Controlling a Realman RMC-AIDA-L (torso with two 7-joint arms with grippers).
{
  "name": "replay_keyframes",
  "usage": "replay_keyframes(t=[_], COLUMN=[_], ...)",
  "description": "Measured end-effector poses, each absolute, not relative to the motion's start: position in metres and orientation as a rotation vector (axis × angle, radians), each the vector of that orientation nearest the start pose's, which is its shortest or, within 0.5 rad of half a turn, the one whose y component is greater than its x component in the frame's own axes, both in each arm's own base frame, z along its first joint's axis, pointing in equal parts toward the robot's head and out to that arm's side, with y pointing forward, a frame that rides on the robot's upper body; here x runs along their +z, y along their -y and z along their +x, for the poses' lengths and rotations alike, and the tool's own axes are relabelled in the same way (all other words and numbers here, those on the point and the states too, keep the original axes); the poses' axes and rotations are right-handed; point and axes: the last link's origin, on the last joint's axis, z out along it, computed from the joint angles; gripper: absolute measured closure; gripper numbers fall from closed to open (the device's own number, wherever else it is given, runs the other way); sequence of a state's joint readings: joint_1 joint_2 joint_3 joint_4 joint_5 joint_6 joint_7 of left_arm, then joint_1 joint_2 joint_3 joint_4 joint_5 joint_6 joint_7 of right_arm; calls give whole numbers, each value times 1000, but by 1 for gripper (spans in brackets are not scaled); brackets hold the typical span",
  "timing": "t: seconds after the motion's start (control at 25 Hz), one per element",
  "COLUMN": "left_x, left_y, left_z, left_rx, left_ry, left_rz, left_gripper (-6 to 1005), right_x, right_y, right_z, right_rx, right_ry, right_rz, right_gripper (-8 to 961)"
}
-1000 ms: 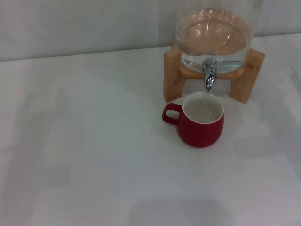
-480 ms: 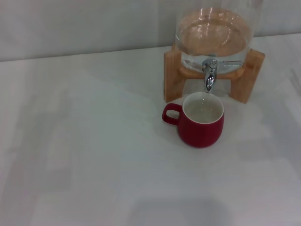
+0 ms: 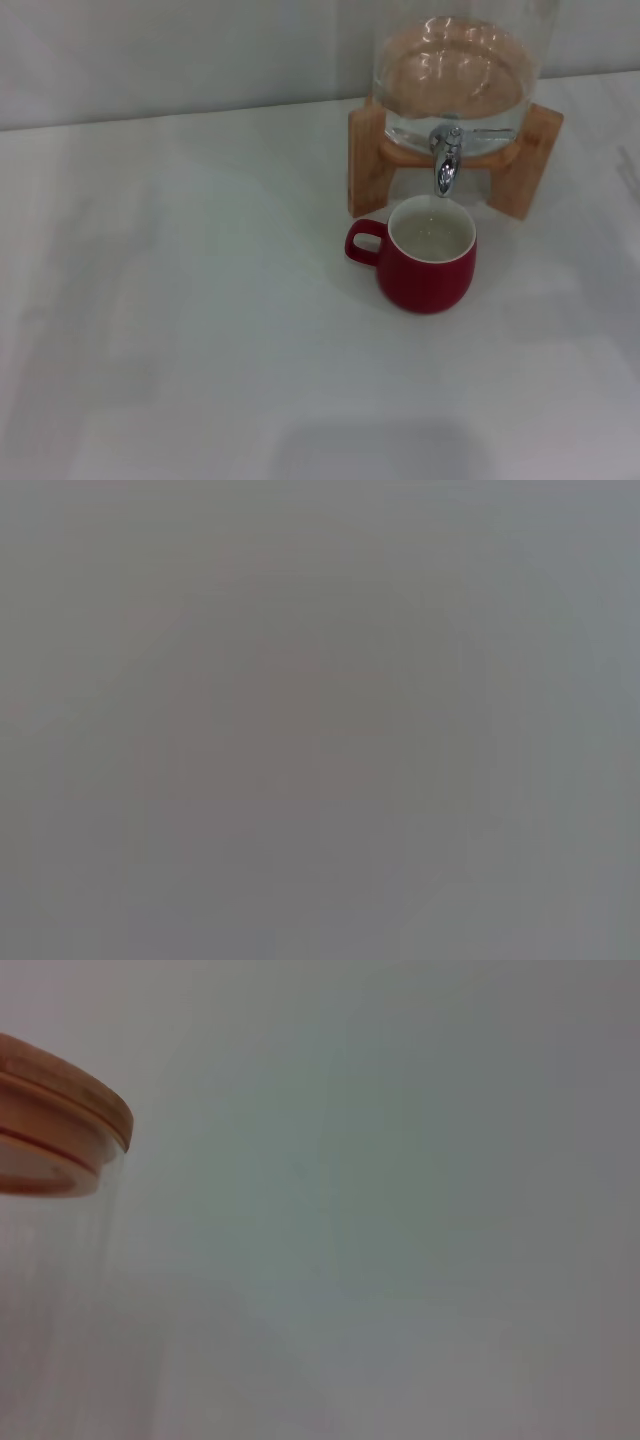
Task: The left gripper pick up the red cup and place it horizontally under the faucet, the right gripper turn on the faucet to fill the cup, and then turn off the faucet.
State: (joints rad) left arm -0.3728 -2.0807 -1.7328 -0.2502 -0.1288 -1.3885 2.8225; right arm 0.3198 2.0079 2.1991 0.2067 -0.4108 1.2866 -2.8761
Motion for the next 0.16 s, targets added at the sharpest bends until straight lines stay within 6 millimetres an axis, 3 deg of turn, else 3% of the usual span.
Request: replay_keyframes(t=[0.16], left_x=[64], left_y=[-328], left_z=[-319], left_rx=[-982], left_ry=[385], left_rz=[-1296], left_gripper=[252], right_x=[92], right_y=[-308], right_z=[378], right_rx=[645], right_ry=[-364], right_rz=[-1387], right_gripper=[336])
